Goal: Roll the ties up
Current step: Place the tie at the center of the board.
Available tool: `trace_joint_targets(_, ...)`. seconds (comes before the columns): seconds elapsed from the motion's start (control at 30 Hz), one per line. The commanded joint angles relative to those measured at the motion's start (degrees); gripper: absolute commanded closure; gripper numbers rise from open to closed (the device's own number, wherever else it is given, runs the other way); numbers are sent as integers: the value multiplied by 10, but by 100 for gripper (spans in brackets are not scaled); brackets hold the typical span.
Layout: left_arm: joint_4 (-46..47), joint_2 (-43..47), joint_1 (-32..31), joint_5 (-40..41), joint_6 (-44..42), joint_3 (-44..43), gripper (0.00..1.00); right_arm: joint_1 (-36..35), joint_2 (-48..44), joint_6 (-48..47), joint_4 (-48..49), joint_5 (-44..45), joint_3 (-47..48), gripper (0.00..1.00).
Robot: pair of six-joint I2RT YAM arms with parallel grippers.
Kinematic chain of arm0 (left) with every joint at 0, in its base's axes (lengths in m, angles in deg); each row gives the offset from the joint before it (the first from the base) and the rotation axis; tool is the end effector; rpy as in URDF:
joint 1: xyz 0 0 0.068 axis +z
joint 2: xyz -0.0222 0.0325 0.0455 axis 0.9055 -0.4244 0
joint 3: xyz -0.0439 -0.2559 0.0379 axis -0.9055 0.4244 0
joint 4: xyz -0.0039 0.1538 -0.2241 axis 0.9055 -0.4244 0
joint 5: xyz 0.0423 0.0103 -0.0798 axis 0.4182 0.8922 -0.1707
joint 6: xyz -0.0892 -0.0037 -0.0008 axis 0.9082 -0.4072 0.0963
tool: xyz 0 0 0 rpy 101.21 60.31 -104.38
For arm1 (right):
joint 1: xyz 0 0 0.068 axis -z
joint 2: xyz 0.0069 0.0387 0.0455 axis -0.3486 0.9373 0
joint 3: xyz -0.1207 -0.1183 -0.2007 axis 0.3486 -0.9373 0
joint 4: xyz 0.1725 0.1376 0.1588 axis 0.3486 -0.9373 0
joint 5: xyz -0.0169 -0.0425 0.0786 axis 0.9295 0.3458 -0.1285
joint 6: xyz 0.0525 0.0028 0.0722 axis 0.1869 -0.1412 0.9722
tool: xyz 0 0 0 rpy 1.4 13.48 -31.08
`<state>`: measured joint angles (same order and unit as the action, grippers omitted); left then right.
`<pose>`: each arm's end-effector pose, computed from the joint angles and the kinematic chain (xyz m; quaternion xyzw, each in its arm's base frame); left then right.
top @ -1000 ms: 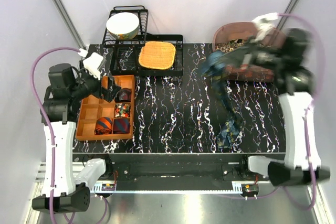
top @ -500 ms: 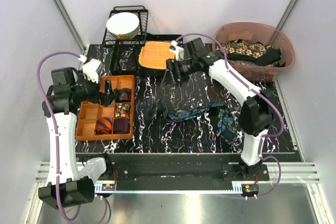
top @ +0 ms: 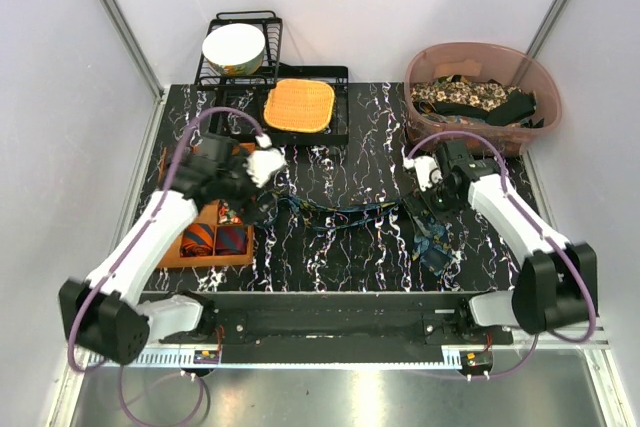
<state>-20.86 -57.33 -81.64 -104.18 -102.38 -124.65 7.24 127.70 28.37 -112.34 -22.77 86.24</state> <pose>0.2464 -0.1024 0.2658 0.4332 0.8306 -0.1214 0.3282 0.2563 0.0761 0.1947 -0.3163 0.9295 0.0842 0.1701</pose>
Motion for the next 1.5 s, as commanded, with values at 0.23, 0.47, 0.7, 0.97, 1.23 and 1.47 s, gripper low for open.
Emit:
trace_joint_targets(0.23,98,-98,-100,149,-78,53,9,6,113,-30,57,55,-15,24)
trace_joint_targets(0.47,108,-161,-123,161,-94,71,21,38,155,-65,42,48,-8,67)
trace_joint_targets(0.7,130,-222,-139,185,-83,67,32,58,145,-115,17,48,-14,100)
trace_joint_targets(0.97,28,-178,-180,102,-107,83,92,125,94,-240,-36,83,-25,100)
trace_joint_targets(1.23,-11,-138,-189,73,-88,69,100,192,153,-212,-86,-16,95,37)
trace_joint_targets(1.47,-11,-140,-188,70,-78,61,100,162,193,-109,-67,-100,69,28)
